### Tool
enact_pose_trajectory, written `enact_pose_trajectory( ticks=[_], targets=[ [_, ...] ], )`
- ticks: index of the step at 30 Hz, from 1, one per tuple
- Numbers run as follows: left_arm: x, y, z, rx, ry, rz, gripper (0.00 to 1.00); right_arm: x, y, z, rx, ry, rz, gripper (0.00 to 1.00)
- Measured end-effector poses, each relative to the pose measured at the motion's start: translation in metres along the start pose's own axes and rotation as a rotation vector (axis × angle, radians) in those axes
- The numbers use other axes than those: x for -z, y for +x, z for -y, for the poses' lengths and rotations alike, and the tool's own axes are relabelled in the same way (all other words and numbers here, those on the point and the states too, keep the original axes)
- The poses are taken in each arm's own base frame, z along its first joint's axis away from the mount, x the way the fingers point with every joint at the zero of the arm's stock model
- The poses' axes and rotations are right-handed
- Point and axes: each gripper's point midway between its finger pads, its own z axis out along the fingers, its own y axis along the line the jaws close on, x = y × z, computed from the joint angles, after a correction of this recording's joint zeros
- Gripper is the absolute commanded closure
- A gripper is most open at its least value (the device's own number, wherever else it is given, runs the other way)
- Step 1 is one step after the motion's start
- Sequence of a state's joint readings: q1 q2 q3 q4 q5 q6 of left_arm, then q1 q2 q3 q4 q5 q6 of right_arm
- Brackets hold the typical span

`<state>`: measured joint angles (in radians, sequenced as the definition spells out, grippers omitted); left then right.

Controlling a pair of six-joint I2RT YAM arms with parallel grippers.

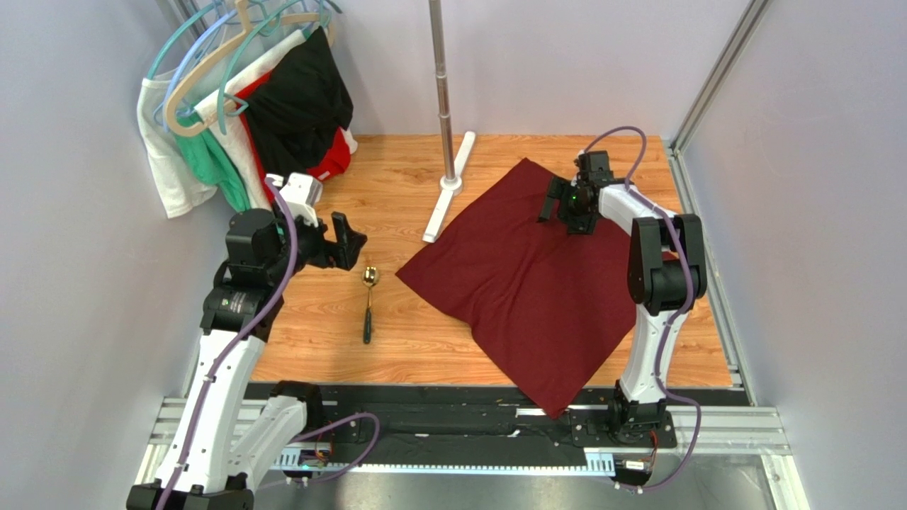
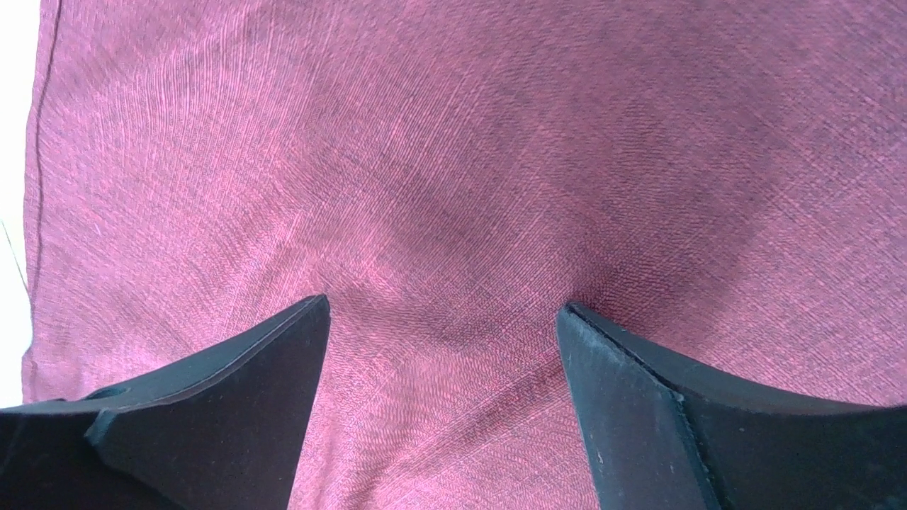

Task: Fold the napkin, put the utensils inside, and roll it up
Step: Smooth out the napkin at the center of the board.

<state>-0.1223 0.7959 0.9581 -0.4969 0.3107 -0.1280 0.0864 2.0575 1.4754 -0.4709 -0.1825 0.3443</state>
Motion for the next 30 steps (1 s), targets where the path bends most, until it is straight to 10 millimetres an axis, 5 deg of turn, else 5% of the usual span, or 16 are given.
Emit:
enact_pose_trajectory(
  ticks=[12, 19, 22, 25, 30],
  targets=[
    [-0.018, 0.012, 0.045, 0.053, 0.086, -0.040, 0.07, 0.010, -0.011, 0.037, -0.098, 0.033, 0.014, 0.17],
    [-0.061, 0.053, 0.066, 0.181, 0.119, -0.120, 0.07, 0.033, 0.009, 0.031, -0.085, 0.028, 0.000, 0.17],
    [-0.083, 0.077, 0.063, 0.240, 0.100, -0.176, 0.07, 0.062, 0.026, 0.001, -0.020, 0.008, 0.013, 0.17],
    [-0.107, 0.091, 0.065, 0.296, 0.099, -0.203, 0.07, 0.094, 0.053, -0.058, 0.108, -0.078, 0.046, 0.17],
    [-0.131, 0.104, 0.076, 0.318, 0.122, -0.223, 0.08, 0.114, 0.114, -0.109, 0.223, -0.172, -0.006, 0.17]
  ],
)
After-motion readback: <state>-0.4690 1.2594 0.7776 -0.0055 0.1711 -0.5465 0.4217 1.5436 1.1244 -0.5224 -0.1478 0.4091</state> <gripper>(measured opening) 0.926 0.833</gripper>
